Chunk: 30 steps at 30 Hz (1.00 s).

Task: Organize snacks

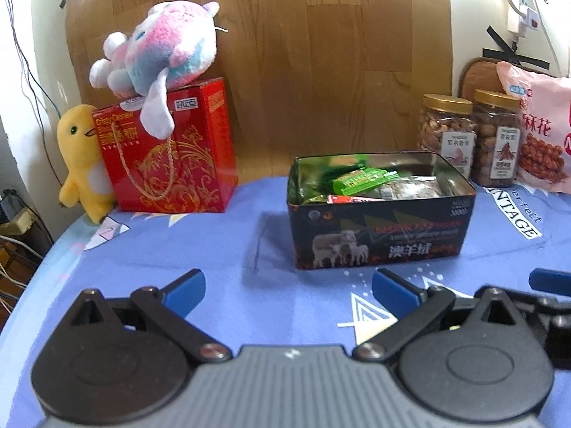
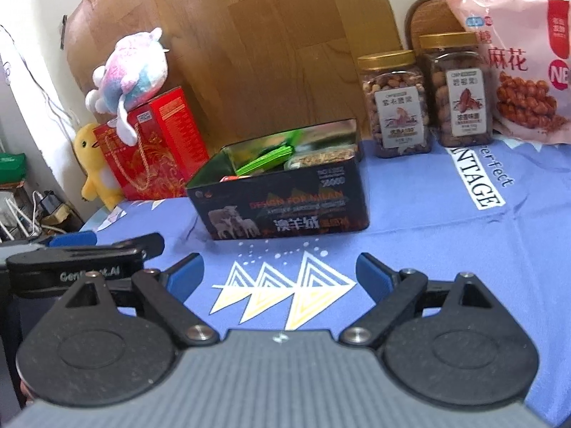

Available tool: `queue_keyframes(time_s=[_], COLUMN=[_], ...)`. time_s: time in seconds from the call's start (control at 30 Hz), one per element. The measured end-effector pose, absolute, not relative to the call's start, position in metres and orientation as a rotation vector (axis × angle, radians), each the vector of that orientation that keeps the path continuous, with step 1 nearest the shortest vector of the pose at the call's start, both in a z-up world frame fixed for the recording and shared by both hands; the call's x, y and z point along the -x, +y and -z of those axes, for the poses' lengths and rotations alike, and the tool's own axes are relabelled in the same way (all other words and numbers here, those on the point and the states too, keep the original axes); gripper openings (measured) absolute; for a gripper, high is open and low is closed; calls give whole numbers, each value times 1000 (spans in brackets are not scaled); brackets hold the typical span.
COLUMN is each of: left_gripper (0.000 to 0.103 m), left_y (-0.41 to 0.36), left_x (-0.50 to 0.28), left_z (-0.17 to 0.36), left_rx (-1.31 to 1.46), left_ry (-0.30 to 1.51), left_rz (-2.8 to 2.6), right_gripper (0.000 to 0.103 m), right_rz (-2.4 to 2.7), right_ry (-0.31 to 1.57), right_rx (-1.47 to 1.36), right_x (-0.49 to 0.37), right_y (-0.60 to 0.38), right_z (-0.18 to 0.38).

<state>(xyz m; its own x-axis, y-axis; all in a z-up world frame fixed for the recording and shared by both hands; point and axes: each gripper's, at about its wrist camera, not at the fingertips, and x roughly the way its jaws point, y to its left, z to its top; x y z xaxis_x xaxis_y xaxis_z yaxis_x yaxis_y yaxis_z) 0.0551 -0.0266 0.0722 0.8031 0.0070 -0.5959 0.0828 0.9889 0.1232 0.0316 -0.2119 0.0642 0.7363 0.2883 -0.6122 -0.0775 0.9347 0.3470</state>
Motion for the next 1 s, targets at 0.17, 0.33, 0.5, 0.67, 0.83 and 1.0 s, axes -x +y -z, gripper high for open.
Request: queue_keyframes(time_s=[0.17, 0.33, 0.5, 0.67, 0.83, 1.0], left_gripper=[103, 103, 103, 103, 103, 103], left_y=[-30, -36, -40, -38, -35, -31], left_x=[-57, -57, -57, -56, -58, -61], left_z=[-67, -60, -56, -54, -54, -51], left_rx=[-158, -169, -191, -183, -161, -137], left_ry=[647, 666, 678, 683, 694, 708], left_rz=[36, 27, 30, 34, 29, 23], right_gripper=[94, 94, 94, 94, 94, 94], right_rz=[-218, -188, -162, -164, -169, -153], right_ry=[733, 738, 753, 739, 747, 749], right_rx=[-339, -374, -381, -356, -348, -352], right_x=[-31, -25, -26, -25, -26, -25], right_y=[-210, -213, -217, -213, -210, -212], right_z=[-60, -53, -49, -53, -52, -51])
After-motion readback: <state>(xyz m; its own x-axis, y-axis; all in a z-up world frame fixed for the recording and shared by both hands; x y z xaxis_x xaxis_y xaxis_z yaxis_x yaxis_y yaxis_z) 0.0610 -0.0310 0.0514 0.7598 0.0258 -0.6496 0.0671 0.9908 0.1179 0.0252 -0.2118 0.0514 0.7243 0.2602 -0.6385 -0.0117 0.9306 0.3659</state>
